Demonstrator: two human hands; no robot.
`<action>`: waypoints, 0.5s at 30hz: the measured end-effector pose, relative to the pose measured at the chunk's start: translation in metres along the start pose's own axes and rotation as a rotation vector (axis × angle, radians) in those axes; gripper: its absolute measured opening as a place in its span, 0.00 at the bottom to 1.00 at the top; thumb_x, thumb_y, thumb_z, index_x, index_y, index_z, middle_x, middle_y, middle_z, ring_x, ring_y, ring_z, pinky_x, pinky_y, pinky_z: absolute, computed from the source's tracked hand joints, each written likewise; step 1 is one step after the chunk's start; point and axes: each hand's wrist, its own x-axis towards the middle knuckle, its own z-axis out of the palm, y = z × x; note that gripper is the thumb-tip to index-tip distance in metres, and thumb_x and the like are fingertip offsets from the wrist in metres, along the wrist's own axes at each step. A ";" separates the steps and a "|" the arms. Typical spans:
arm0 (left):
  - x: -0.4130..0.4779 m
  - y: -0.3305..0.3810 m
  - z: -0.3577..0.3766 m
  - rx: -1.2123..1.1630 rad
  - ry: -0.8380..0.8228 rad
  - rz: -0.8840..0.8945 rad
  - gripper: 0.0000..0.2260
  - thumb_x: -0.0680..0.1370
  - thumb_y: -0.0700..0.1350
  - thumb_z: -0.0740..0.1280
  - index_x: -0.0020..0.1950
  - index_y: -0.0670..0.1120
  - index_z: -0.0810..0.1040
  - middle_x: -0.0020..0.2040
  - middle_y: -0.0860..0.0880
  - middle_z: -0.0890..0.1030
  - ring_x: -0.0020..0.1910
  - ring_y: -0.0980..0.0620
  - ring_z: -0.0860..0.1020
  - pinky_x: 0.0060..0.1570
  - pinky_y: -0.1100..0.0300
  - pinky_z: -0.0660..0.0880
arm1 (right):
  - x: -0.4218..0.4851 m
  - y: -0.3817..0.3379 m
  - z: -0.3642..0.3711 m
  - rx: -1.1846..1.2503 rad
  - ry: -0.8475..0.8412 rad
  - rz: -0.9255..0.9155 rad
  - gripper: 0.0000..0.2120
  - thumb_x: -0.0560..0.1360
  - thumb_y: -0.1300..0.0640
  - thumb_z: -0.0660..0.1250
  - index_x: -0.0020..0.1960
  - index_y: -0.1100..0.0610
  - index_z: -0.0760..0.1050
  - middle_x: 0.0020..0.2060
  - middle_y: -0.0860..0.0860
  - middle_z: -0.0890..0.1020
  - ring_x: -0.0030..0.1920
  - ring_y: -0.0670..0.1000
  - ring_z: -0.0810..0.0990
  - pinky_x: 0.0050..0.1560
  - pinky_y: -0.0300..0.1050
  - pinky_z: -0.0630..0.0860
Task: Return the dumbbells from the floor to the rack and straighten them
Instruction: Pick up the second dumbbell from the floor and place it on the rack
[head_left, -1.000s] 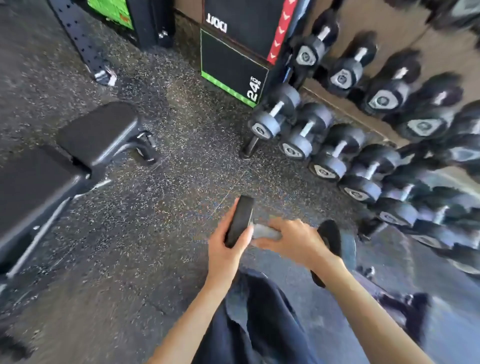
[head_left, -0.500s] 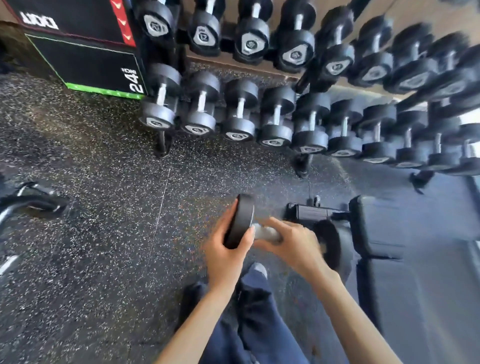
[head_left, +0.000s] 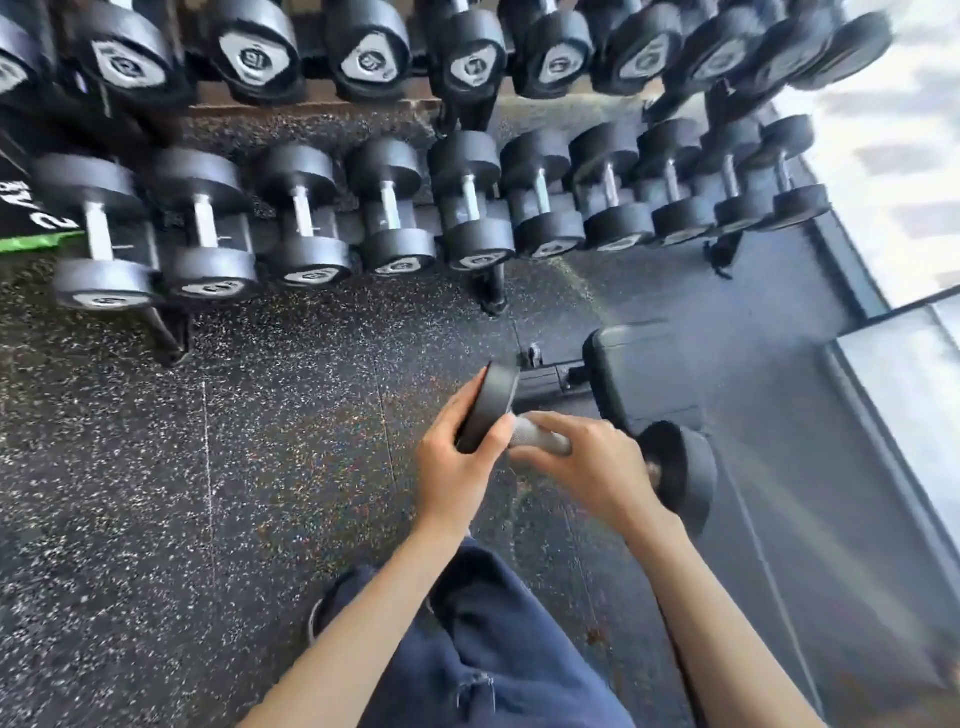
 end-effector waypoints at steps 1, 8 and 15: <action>0.006 -0.001 0.011 0.007 -0.021 -0.011 0.19 0.69 0.52 0.69 0.59 0.60 0.72 0.58 0.59 0.78 0.56 0.68 0.74 0.56 0.73 0.69 | 0.004 0.009 -0.004 -0.004 0.004 0.021 0.25 0.65 0.30 0.65 0.58 0.39 0.74 0.49 0.45 0.83 0.51 0.51 0.80 0.42 0.44 0.72; 0.054 0.006 0.054 0.036 -0.168 -0.068 0.24 0.66 0.58 0.69 0.61 0.59 0.72 0.61 0.56 0.78 0.61 0.61 0.74 0.60 0.66 0.70 | 0.035 0.047 -0.024 0.036 0.002 0.143 0.27 0.64 0.28 0.62 0.58 0.39 0.74 0.49 0.45 0.83 0.50 0.52 0.80 0.41 0.44 0.71; 0.121 0.020 0.068 0.033 -0.198 -0.058 0.23 0.68 0.51 0.69 0.63 0.51 0.74 0.61 0.50 0.79 0.60 0.58 0.75 0.61 0.64 0.70 | 0.091 0.046 -0.040 0.040 0.020 0.210 0.28 0.64 0.27 0.61 0.58 0.39 0.74 0.48 0.47 0.84 0.49 0.52 0.81 0.41 0.43 0.71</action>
